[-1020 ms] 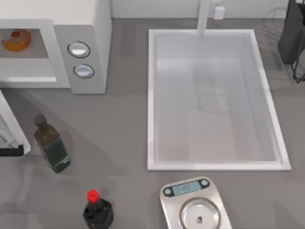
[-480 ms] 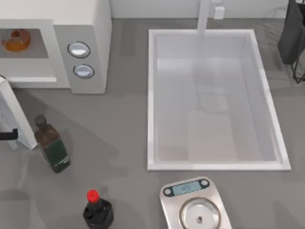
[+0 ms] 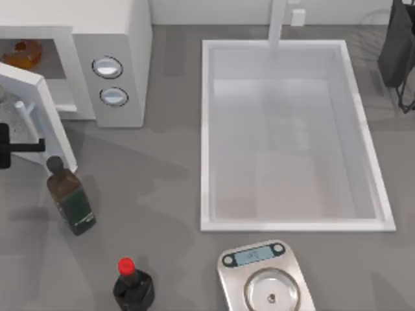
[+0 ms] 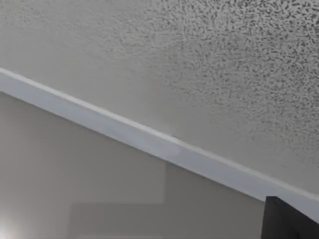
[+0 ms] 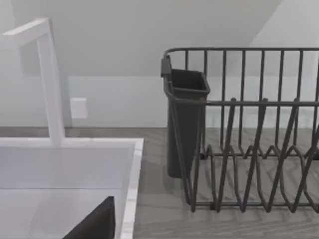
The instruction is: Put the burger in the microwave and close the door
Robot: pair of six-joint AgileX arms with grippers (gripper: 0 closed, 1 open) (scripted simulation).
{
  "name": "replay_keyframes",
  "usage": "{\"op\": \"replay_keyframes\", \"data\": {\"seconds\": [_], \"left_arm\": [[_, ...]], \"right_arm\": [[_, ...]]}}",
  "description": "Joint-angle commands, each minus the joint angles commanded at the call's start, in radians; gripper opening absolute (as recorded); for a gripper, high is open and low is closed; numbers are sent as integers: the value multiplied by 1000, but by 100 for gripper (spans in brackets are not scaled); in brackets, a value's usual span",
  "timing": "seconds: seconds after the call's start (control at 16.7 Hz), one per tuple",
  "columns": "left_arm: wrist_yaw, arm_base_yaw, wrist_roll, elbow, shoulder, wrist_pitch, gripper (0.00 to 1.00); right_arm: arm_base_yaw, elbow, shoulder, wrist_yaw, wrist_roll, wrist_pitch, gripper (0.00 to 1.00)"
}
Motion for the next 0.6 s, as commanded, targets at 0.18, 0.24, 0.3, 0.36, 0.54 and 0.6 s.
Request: {"op": "replay_keyframes", "data": {"seconds": [0.18, 0.24, 0.3, 0.36, 0.54, 0.6], "left_arm": [[-5, -19, -10, 18, 35, 14, 0], [-5, -19, -10, 18, 35, 14, 0], [-5, -19, -10, 18, 35, 14, 0], [-4, -15, -10, 14, 31, 12, 0], [-5, -17, -11, 47, 63, 9, 0], [-6, -19, -12, 75, 90, 7, 0]], "right_arm": [[0, 0, 0, 0, 0, 0, 100], [0, 0, 0, 0, 0, 0, 100], [0, 0, 0, 0, 0, 0, 100], [0, 0, 0, 0, 0, 0, 100], [0, 0, 0, 0, 0, 0, 100], [0, 0, 0, 0, 0, 0, 100]]}}
